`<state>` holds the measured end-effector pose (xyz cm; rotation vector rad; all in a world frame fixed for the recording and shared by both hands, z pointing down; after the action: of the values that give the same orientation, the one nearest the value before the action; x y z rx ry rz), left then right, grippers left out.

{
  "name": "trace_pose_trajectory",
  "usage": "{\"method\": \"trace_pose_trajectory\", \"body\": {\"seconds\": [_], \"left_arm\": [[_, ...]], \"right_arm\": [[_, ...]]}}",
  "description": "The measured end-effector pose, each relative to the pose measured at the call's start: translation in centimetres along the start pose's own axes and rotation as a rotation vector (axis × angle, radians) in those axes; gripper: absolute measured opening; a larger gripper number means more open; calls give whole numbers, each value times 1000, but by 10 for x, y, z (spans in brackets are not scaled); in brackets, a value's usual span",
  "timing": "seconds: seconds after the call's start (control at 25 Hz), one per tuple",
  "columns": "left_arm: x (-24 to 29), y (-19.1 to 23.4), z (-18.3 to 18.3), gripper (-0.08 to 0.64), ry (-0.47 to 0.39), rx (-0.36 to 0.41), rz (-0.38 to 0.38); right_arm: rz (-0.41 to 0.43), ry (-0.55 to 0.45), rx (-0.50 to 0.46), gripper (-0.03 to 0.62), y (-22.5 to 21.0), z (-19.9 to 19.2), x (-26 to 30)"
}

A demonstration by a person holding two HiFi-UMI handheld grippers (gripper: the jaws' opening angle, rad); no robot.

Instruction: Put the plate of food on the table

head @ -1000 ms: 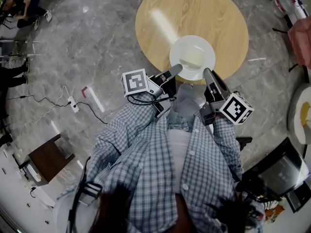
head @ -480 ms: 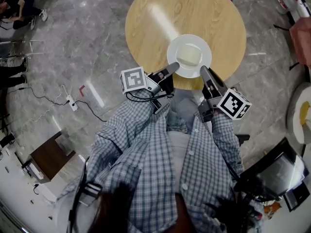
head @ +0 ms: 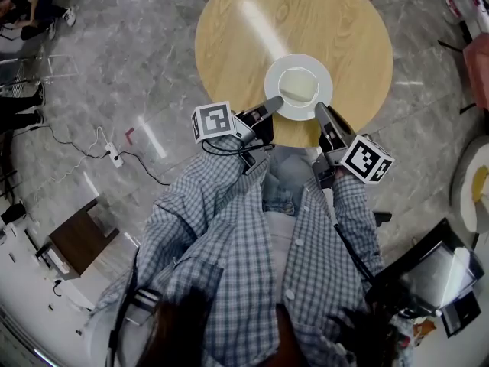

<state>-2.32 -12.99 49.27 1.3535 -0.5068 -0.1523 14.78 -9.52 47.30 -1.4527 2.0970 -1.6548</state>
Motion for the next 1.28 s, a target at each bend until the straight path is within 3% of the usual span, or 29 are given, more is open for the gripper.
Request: {"method": "trace_pose_trajectory", "body": {"seconds": [0.92, 1.28], "left_arm": [[19, 53, -3, 18, 4, -46, 139], [23, 64, -1, 18, 23, -63, 171]], "right_arm": [[-67, 131, 63, 73, -56, -22, 23], [-110, 160, 27, 74, -64, -23, 29]]}}
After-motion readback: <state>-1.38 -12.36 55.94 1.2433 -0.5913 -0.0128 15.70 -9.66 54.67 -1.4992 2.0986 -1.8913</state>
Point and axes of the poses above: the fingertips, and each gripper's own axes: x forward along the fingers, y to its left, z out of its top, the point moved 5 cm from there along -x, backward along the fingers, and after that the axes turned 4 degrees about -x, right-handed, at the moved point
